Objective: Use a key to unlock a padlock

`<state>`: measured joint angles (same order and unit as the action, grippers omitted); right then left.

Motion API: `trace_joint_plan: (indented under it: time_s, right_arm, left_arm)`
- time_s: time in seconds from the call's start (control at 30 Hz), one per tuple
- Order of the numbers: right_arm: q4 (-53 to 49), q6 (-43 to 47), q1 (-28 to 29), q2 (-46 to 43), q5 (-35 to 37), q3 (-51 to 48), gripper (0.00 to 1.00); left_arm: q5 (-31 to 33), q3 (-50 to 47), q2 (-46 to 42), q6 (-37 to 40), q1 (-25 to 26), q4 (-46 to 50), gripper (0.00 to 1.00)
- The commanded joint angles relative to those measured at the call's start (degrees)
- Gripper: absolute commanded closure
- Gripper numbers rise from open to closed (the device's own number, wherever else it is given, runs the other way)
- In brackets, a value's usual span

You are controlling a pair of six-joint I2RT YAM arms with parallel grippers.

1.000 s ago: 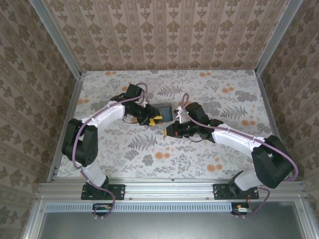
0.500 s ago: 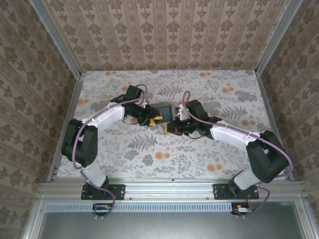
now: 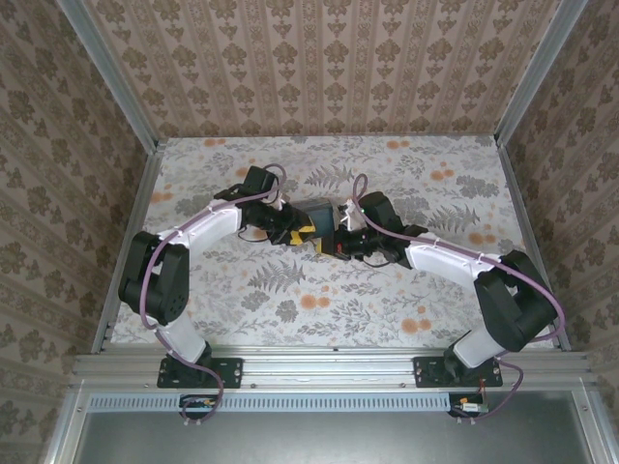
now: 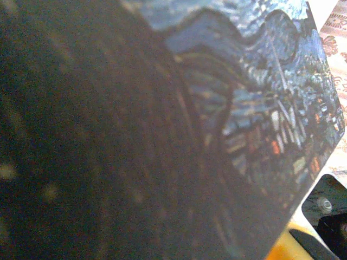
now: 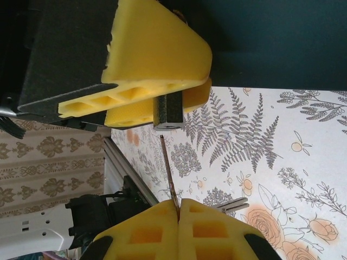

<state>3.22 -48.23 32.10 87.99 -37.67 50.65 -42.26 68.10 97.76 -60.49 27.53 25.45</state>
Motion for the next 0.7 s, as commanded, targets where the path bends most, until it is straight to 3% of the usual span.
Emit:
trace_joint_plan:
  time_s: [0.0, 0.67]
  right_arm:
    - [0.8, -0.6, 0.1, 1.1, -0.7, 2.1, 1.0]
    - [2.5, -1.2, 0.0, 1.2, 0.1, 1.6, 1.0]
  left_arm:
    - [-1.9, -0.6, -3.0, -0.9, -0.6, -2.1, 1.0]
    - [-1.5, -1.6, -3.7, -1.7, -0.1, -3.1, 1.0]
